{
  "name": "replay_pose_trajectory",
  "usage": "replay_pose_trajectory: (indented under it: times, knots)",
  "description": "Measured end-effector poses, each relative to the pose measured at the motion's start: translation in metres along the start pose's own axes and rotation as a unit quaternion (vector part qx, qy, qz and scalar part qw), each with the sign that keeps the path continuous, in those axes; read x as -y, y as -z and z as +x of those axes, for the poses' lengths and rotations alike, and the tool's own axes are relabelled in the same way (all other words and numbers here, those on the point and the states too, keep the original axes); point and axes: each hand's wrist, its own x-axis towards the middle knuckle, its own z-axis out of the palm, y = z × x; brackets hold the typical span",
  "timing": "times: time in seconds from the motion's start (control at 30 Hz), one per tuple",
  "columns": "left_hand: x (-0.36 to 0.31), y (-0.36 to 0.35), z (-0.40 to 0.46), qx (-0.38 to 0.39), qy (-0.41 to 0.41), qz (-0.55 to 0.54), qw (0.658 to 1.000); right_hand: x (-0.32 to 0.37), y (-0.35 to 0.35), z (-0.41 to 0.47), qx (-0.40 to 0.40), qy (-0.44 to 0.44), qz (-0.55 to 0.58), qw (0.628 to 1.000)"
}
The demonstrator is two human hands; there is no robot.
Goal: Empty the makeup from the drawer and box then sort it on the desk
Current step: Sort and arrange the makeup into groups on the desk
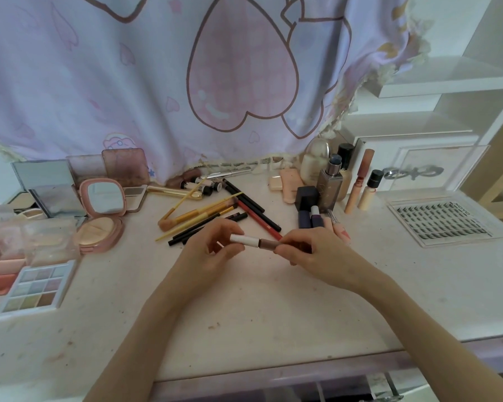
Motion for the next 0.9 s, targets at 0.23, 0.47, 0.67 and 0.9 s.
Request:
replay_pose_trajectory:
  times: [0.23, 0.47, 0.67, 0.9]
  knots:
    - [-0.004, -0.001, 0.0, -0.026, 0.015, 0.054, 0.998, 0.0, 0.001, -0.006, -0.019, 0.03, -0.043, 0.998]
    - [-0.004, 0.0, 0.0, 0.009, 0.009, 0.011, 1.0, -0.003, 0.001, -0.009, -0.022, 0.043, -0.067, 0.997]
    - [-0.008, -0.001, 0.0, -0.046, 0.048, 0.049, 0.997, -0.007, -0.002, -0.006, -0.059, 0.046, -0.094, 0.993]
    - [-0.009, -0.001, 0.001, -0.055, 0.033, 0.037, 0.997, -0.009, -0.005, -0.008, -0.065, 0.06, -0.115, 0.989]
